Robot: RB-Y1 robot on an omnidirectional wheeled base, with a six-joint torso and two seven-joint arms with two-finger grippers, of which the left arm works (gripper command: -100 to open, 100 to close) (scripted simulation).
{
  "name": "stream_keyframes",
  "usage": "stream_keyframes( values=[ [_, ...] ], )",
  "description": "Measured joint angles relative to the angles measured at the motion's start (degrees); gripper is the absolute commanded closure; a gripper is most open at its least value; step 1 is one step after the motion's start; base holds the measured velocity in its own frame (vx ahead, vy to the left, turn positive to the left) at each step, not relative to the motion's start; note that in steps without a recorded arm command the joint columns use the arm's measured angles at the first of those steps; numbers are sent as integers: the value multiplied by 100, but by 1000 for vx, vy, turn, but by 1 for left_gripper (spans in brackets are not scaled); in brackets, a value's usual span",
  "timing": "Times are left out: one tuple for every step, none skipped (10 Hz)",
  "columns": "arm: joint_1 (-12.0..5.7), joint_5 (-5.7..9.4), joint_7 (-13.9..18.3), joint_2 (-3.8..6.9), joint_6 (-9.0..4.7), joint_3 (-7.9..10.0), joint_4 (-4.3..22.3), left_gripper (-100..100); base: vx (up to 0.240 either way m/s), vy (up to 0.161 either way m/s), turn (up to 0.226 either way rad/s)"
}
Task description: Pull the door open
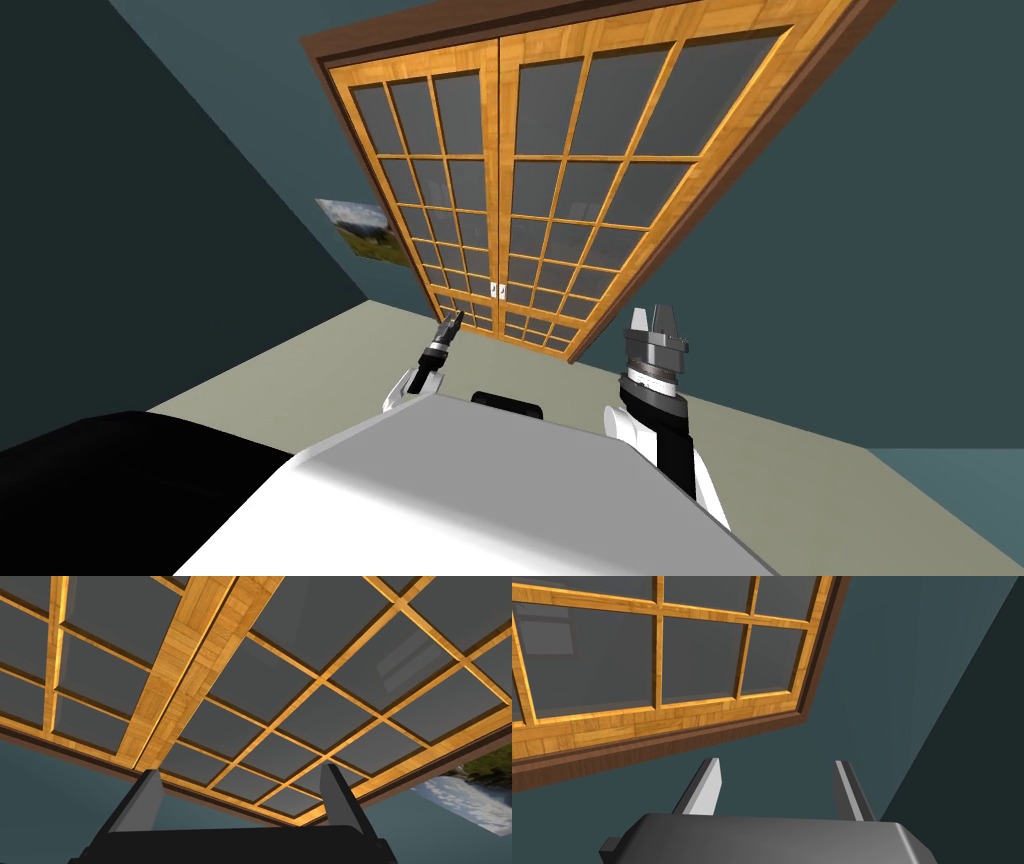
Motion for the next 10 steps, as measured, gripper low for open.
stream_keyframes(
  values=[
    [-71, -31, -137, 13, -44, 18, 179, -100, 100, 7, -16],
    [-105, -65, -276, 22, -95, 31, 333, -100, 95, 6, -13],
    [-150, -99, -418, 27, -149, 44, 495, -100, 106, -4, -17],
    [-188, -129, -547, 46, -188, 58, 634, -100, 108, 8, -10],
    [-270, -163, -696, 42, -245, 75, 840, -100, 110, 8, -18],
    [-275, -199, -832, 47, -282, 79, 942, -100, 98, 7, -12],
    [-313, -234, -967, 47, -313, 88, 1073, -100, 103, -2, -15],
    [-380, -265, -1109, 49, -371, 105, 1263, -100, 101, 6, -15],
    [-415, -294, -1227, 72, -402, 117, 1382, -100, 103, 11, -13],
    [-434, -323, -1339, 89, -433, 127, 1495, -100, 105, 6, -14]
  ],
)
